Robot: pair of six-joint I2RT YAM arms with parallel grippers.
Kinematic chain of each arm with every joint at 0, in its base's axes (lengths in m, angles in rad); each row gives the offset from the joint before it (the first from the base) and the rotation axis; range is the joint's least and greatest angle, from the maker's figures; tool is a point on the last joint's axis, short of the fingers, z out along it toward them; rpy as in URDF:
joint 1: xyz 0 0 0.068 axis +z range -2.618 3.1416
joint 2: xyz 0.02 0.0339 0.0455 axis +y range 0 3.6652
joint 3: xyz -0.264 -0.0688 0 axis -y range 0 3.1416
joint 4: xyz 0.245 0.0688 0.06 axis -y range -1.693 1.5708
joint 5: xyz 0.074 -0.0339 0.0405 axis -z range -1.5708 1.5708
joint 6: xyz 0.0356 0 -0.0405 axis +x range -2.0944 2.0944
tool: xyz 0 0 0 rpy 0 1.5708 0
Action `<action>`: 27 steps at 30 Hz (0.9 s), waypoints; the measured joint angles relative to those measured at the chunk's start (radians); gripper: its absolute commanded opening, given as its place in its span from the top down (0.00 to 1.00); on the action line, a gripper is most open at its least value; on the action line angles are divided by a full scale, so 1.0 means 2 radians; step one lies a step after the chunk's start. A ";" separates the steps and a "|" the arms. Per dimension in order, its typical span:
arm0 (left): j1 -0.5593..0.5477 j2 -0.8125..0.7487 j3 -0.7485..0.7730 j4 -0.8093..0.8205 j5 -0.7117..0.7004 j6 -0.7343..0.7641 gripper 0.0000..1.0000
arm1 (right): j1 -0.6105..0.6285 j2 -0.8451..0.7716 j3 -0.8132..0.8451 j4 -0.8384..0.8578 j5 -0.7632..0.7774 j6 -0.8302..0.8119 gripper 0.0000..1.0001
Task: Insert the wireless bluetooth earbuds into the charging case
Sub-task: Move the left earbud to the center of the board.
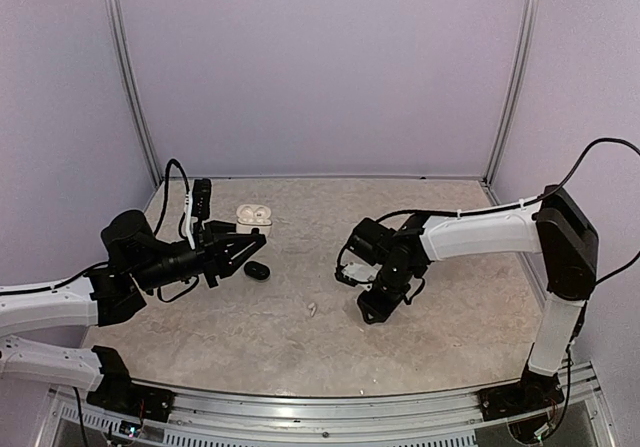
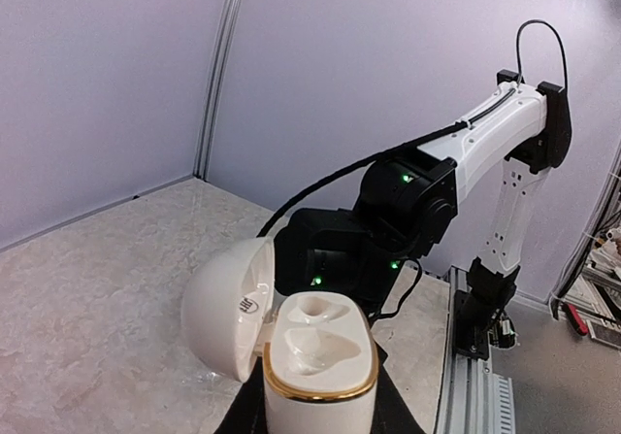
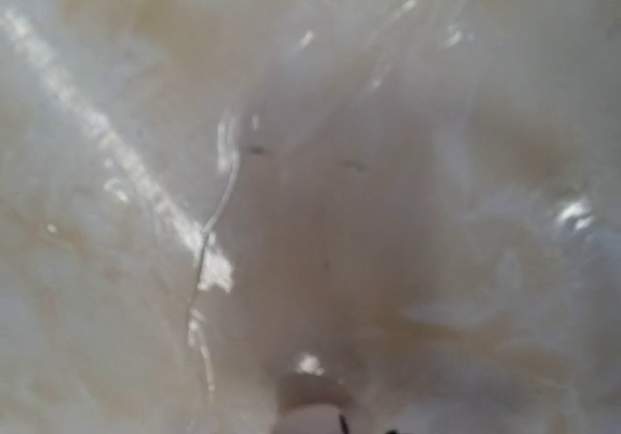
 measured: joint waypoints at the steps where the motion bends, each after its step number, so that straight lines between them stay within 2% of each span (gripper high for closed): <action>1: 0.000 0.000 0.000 0.000 0.000 0.000 1.00 | 0.000 0.002 0.006 -0.006 0.000 -0.001 0.65; 6: 0.000 0.000 0.000 0.000 0.000 0.001 1.00 | 0.003 0.015 0.041 -0.038 0.003 -0.008 0.59; 17: -0.001 -0.003 0.000 0.000 0.000 0.008 1.00 | 0.023 0.059 0.082 -0.092 0.011 -0.023 0.59; 21: -0.002 -0.004 0.000 0.000 0.000 0.009 1.00 | 0.023 0.067 0.085 -0.102 0.020 -0.027 0.60; 27: -0.003 -0.004 0.000 0.000 0.000 0.010 1.00 | 0.023 0.071 0.088 -0.104 0.025 -0.032 0.69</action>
